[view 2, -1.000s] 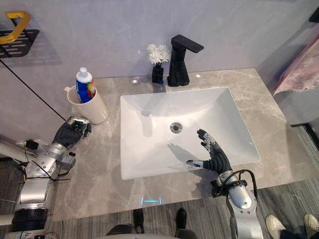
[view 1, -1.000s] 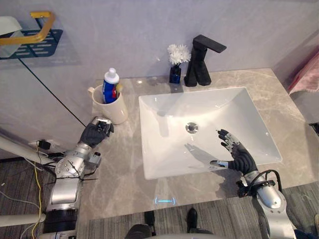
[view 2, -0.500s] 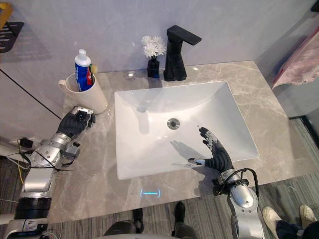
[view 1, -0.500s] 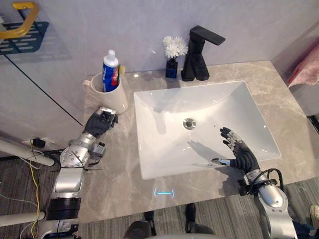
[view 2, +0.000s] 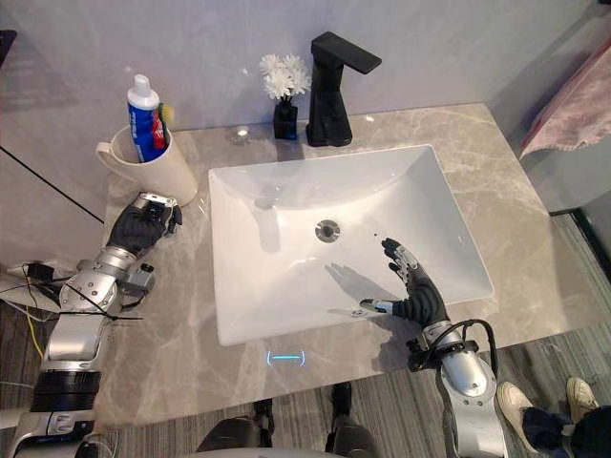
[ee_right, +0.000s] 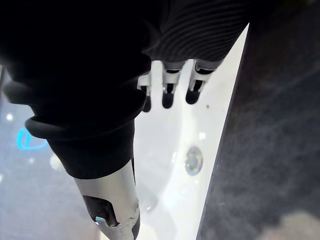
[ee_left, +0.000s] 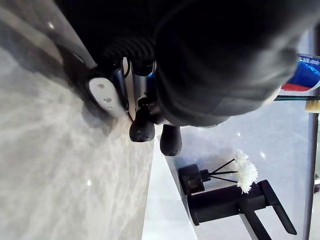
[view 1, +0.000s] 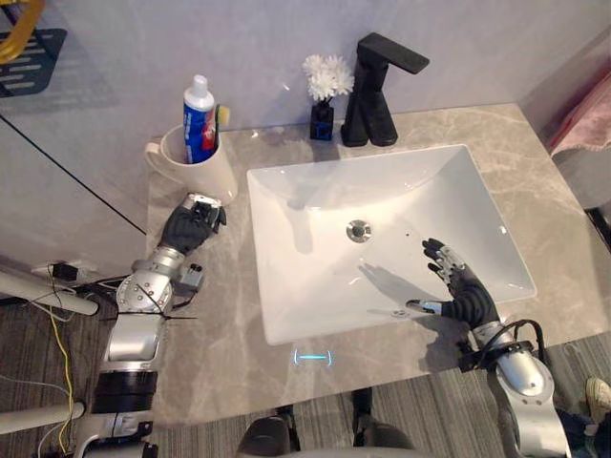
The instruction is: Organize washtable
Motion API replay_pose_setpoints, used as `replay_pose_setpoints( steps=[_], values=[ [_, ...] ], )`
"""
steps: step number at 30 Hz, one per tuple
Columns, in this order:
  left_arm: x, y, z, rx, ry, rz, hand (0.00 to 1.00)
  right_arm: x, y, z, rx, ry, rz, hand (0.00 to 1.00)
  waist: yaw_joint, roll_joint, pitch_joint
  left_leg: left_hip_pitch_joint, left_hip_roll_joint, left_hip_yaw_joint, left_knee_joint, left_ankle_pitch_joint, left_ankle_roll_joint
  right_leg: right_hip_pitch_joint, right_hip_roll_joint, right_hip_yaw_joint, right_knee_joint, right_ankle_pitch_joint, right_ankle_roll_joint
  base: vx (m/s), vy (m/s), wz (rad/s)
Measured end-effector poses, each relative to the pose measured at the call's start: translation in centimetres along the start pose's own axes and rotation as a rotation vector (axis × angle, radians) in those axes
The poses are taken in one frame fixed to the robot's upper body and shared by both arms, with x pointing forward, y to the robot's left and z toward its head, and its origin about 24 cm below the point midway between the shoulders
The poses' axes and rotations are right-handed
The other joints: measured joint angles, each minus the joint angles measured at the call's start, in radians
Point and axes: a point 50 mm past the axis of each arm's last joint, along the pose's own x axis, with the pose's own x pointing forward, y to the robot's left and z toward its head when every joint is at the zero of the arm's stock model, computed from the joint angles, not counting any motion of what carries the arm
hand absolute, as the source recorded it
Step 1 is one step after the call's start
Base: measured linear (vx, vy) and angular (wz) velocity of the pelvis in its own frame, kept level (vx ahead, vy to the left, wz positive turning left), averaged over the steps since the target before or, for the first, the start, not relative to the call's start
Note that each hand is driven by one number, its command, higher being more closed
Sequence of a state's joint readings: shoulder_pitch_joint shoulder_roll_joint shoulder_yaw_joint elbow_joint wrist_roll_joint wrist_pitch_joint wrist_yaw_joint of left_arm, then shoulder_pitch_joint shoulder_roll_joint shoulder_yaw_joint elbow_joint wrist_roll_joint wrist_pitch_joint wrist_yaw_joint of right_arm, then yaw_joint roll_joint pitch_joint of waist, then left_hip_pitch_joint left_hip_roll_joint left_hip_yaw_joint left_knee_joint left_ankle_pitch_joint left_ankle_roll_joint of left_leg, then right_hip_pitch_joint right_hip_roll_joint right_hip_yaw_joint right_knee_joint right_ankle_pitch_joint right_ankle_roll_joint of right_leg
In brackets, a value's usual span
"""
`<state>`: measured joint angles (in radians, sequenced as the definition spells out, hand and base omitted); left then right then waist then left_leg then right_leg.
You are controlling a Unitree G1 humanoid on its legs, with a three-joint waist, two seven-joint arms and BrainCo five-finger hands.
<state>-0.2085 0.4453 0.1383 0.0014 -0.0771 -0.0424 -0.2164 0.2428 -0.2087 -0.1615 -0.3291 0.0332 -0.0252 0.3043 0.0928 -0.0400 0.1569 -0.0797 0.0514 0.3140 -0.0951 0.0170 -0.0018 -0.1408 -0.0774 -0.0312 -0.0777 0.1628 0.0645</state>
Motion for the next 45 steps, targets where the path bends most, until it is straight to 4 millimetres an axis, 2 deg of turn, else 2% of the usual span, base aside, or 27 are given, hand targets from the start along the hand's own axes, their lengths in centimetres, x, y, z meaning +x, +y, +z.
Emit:
replay_pose_setpoints(
  steps=[6, 11, 16, 20, 21, 24, 27, 30, 34, 40, 45],
  values=[
    [0.2, 0.0, -0.2, -0.003, 0.01, -0.001, 1.0, -0.1, -0.1, -0.1, 0.005, 0.004, -0.006, 0.0, -0.001, 0.001, 0.001, 0.014, -0.002, 0.004, 0.0, 0.001, 0.002, 0.018, -0.001, 0.003, -0.013, 0.0, 0.0, 0.03, -0.019, -0.02],
    [-0.1, -0.6, -0.7, -0.015, 0.034, -0.025, 1.0, -0.1, -0.1, -0.2, 0.008, 0.009, -0.011, 0.0, -0.002, 0.019, 0.007, 0.037, -0.003, -0.006, 0.0, 0.001, 0.002, 0.046, -0.002, -0.016, -0.016, 0.0, 0.0, 0.02, -0.017, 0.05],
    [-3.0, -1.6, -2.0, -0.095, 0.085, -0.037, 1.0, -0.2, -0.4, -1.1, 0.017, 0.033, -0.039, 0.0, -0.002, 0.043, -0.002, 0.064, -0.016, -0.036, 0.0, 0.002, 0.002, 0.088, -0.01, -0.053, -0.018, -0.014, 0.0, 0.02, -0.006, 0.17],
    [-6.4, -2.9, -2.8, -0.237, 0.119, -0.005, 1.0, -0.5, -0.9, -2.2, 0.071, 0.05, -0.083, 0.0, 0.008, 0.05, -0.032, 0.077, -0.044, -0.073, 0.0, 0.002, 0.003, 0.121, -0.045, -0.104, -0.009, -0.082, 0.016, 0.0, -0.032, 0.32],
    [-7.6, -3.4, -2.7, -0.287, 0.123, 0.014, 0.0, -0.5, -1.0, -2.5, 0.099, 0.057, -0.089, 0.0, 0.008, 0.054, -0.05, 0.077, -0.052, -0.083, -0.001, 0.002, 0.003, 0.125, -0.05, -0.11, -0.005, -0.098, 0.023, 0.0, -0.036, 0.24],
    [-10.0, -5.1, -2.4, -0.433, 0.113, 0.064, 0.0, -1.0, -1.1, -3.2, 0.172, 0.065, -0.119, 0.0, 0.007, 0.068, -0.076, 0.093, -0.056, -0.11, -0.005, 0.002, 0.003, 0.141, -0.056, -0.137, 0.023, -0.137, 0.027, -0.01, -0.044, 0.28],
    [-11.6, -6.8, -2.8, -0.551, 0.152, 0.089, 0.0, -1.5, -0.9, -3.9, 0.242, 0.072, -0.125, 0.0, 0.007, 0.082, -0.101, 0.097, -0.054, -0.129, -0.006, 0.002, 0.002, 0.141, -0.057, -0.159, 0.045, -0.161, 0.031, -0.03, -0.039, 0.21],
    [-12.6, -8.0, -3.1, -0.645, 0.179, 0.104, 0.0, -1.9, -0.6, -4.1, 0.278, 0.075, -0.124, 0.0, 0.007, 0.084, -0.105, 0.107, -0.052, -0.138, -0.006, 0.003, 0.001, 0.157, -0.055, -0.166, 0.041, -0.163, 0.031, 0.0, -0.028, 0.12],
    [-12.6, -9.9, -3.0, -0.752, 0.185, 0.081, 0.0, -2.4, 0.5, -4.6, 0.325, 0.093, -0.095, 0.0, 0.005, 0.065, -0.116, 0.111, -0.05, -0.159, -0.002, 0.003, 0.001, 0.172, -0.058, -0.189, 0.042, -0.173, 0.036, 0.01, -0.021, 0.14],
    [-12.6, -12.2, -3.4, -0.856, 0.216, 0.006, 0.0, -2.1, 2.6, -4.7, 0.38, 0.094, -0.015, 0.0, 0.006, 0.044, -0.12, 0.113, -0.053, -0.146, 0.001, 0.003, 0.001, 0.164, -0.065, -0.181, 0.055, -0.174, 0.038, 0.01, 0.009, -0.04],
    [-11.7, -13.1, -3.2, -0.894, 0.183, -0.054, 0.0, -1.5, 3.4, -3.9, 0.386, 0.048, 0.018, 0.0, 0.008, 0.029, -0.096, 0.097, -0.049, -0.053, 0.028, -0.013, 0.01, 0.069, -0.067, -0.076, 0.139, -0.174, 0.039, -0.06, 0.045, -0.54]
  ],
)
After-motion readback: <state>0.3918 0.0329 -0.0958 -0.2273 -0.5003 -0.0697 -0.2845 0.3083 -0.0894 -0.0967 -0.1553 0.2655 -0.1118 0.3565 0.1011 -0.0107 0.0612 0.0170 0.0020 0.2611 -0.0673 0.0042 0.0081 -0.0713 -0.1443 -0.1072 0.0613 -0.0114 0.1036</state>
